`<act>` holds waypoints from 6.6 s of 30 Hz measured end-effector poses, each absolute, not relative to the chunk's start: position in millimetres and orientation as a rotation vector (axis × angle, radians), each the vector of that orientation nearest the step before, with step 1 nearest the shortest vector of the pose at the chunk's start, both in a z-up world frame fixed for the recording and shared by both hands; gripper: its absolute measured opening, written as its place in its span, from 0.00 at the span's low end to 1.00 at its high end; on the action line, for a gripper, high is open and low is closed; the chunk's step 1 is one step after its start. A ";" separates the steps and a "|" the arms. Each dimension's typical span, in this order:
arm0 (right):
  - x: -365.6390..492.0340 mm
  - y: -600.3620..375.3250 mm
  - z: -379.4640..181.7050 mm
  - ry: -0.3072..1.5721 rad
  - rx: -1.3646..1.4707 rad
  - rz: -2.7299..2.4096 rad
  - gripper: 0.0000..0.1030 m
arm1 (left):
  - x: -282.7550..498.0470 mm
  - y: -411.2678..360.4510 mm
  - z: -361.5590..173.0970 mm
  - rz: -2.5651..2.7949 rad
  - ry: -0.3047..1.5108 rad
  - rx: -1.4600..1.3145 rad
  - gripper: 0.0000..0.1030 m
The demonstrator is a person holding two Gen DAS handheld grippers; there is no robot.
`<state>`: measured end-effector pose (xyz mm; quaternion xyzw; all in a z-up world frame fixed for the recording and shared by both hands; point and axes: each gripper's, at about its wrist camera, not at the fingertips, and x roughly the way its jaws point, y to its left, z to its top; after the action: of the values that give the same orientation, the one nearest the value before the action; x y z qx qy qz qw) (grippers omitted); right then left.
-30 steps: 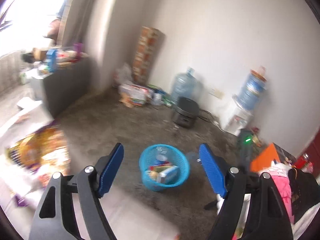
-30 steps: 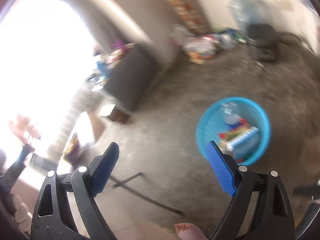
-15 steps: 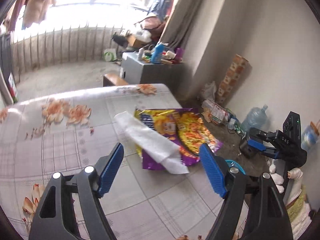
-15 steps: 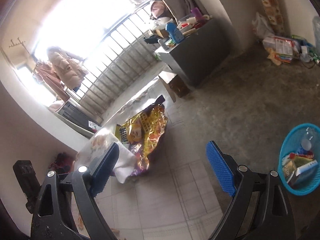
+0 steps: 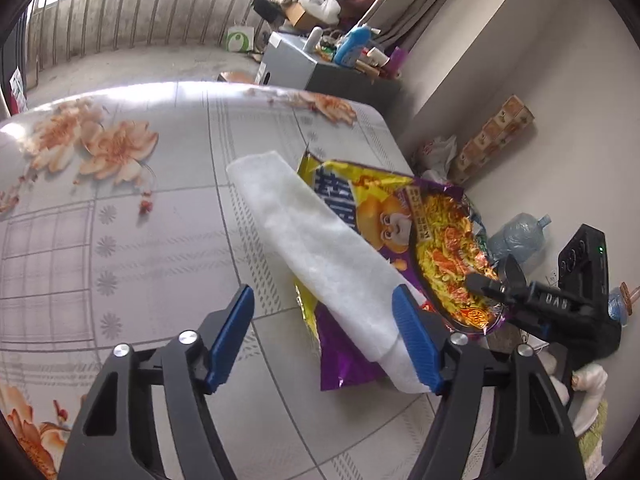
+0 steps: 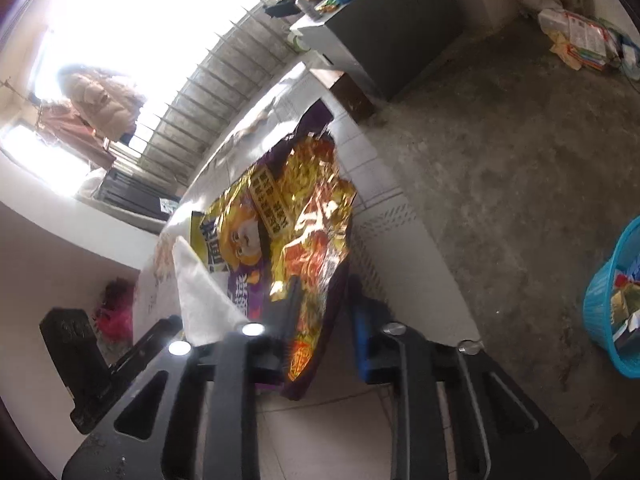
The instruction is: Collect trash
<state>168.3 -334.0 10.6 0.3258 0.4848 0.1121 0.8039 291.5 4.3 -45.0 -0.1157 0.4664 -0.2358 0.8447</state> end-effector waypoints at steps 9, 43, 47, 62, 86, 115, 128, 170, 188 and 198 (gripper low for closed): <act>121.3 -304.0 26.7 1.064 0.687 0.373 0.01 | 268.5 12.1 -49.7 -0.524 1.022 -0.211 0.63; 25.7 -300.1 16.1 1.126 0.811 0.293 0.05 | 139.6 29.3 -51.8 -0.603 1.008 -0.140 0.47; 25.2 -300.3 13.2 1.133 0.806 0.278 0.07 | 134.0 16.8 -55.9 -0.568 0.985 -0.023 0.42; 26.5 -310.5 15.9 1.115 0.812 0.234 0.25 | 131.5 -4.8 -62.6 -0.498 0.927 0.166 0.33; 36.3 -281.5 19.6 1.113 0.714 0.270 0.24 | 129.9 0.6 -66.4 -0.484 0.909 0.131 0.24; -48.7 -409.6 49.1 0.755 0.989 0.048 0.00 | 121.0 -109.5 47.5 -0.859 0.713 0.139 0.03; -114.5 -559.4 -19.9 0.618 1.240 -0.300 0.00 | 134.2 -339.7 14.4 -1.144 0.871 0.257 0.03; -95.2 -462.0 78.7 0.463 0.508 -0.434 0.91 | 93.8 -202.7 85.4 -0.548 0.555 0.172 0.95; -100.8 -299.2 85.1 0.748 0.127 -0.172 0.93 | 1.0 -29.6 0.3 -0.152 0.831 0.151 0.95; -101.2 -289.7 58.3 0.919 -0.028 -0.282 0.93 | 20.6 -22.9 -6.2 -0.135 0.903 0.084 0.95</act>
<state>-101.2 -289.7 58.3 -0.0136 0.4421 -0.1358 0.8865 20.6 -22.9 -6.2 0.0404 0.4357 -0.0652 0.8968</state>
